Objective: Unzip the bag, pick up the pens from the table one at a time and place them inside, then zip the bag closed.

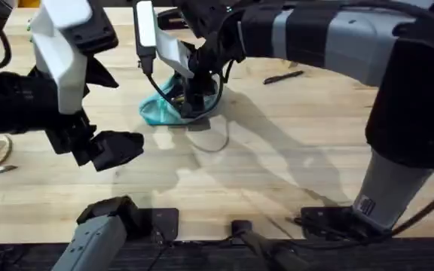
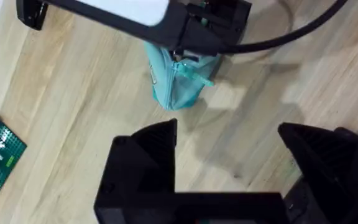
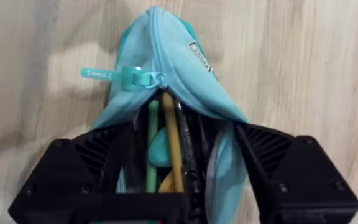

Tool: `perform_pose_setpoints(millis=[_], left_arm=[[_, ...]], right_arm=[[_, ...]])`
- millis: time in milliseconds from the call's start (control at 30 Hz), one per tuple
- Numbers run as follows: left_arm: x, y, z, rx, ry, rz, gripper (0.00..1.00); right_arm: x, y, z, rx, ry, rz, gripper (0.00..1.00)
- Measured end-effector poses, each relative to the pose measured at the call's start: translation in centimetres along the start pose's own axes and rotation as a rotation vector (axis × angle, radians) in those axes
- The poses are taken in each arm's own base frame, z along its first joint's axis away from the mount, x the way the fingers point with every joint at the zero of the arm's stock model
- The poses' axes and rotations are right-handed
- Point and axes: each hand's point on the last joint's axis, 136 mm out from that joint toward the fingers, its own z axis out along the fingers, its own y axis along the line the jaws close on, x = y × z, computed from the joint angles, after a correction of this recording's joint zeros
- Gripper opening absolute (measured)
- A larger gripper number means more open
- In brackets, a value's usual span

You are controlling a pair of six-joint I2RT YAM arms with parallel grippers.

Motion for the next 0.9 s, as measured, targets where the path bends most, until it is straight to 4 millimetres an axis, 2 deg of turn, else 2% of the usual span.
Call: perform_pose_setpoints(millis=[433, 567, 900], left_arm=[[0.0, 0.0, 0.0, 0.0, 0.0, 0.0, 0.994], [0.0, 0.0, 0.0, 0.0, 0.0, 0.0, 0.994], [0.0, 0.0, 0.0, 0.0, 0.0, 0.0, 0.993]], right_arm=[[0.1, 0.5, -0.6, -0.018, 0.014, 0.032, 0.997], [-0.4, 1.2, -2.7, -0.025, 0.022, 0.057, 0.998], [-3.3, 2.3, -9.5, 0.024, -0.017, 0.055, 0.997]])
